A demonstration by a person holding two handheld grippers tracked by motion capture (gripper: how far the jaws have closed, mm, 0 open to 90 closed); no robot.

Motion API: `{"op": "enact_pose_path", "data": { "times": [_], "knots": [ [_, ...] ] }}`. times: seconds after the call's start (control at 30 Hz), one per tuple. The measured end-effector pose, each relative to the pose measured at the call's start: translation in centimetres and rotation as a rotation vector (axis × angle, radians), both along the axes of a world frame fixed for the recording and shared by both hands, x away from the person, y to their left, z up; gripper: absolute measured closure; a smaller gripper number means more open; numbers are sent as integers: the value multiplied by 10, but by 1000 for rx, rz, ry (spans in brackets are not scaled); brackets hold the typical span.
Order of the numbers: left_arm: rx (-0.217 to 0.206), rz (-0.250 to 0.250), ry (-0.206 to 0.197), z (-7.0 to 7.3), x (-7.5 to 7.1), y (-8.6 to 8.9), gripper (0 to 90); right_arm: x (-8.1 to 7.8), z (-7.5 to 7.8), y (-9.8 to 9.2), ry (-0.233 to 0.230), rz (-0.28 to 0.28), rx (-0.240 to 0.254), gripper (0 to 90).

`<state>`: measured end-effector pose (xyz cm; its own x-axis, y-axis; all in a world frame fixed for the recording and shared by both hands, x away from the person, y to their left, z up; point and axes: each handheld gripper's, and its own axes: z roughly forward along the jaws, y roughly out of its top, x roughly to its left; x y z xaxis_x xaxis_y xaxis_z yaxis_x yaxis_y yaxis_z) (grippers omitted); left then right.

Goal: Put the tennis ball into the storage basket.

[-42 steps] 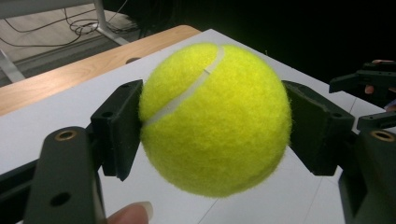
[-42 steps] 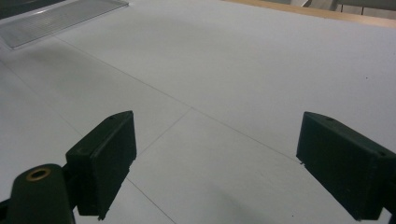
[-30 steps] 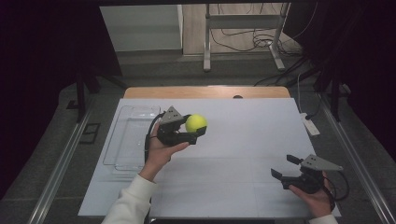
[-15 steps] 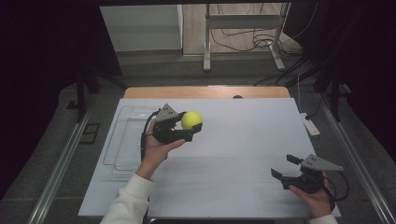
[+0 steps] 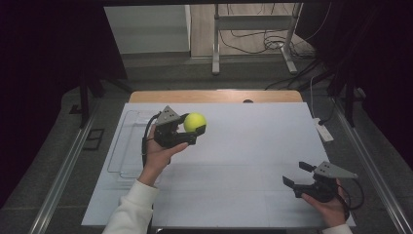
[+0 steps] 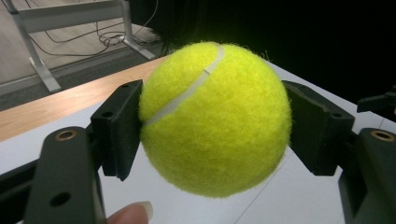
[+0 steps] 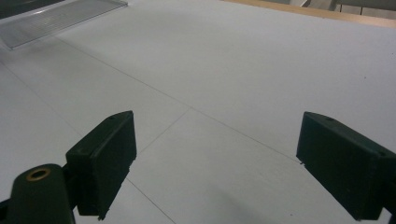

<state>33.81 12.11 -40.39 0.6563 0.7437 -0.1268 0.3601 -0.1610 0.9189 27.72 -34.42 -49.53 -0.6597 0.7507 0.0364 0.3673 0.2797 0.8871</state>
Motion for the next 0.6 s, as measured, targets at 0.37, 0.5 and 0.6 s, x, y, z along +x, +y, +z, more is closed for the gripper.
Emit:
{"op": "enact_pose_path", "data": {
  "times": [0.37, 0.5, 0.6],
  "knots": [
    [-24, 36, -3, 2, 2, 14, 276, 0, 0, 0, 0, -1, 1, 122],
    [-23, 51, -7, 3, 3, 18, 276, 0, 0, 0, 0, -1, 1, 122],
    [-24, 62, -7, 3, 4, 21, 276, 0, 0, 0, 0, -1, 0, 122]
  ]
}}
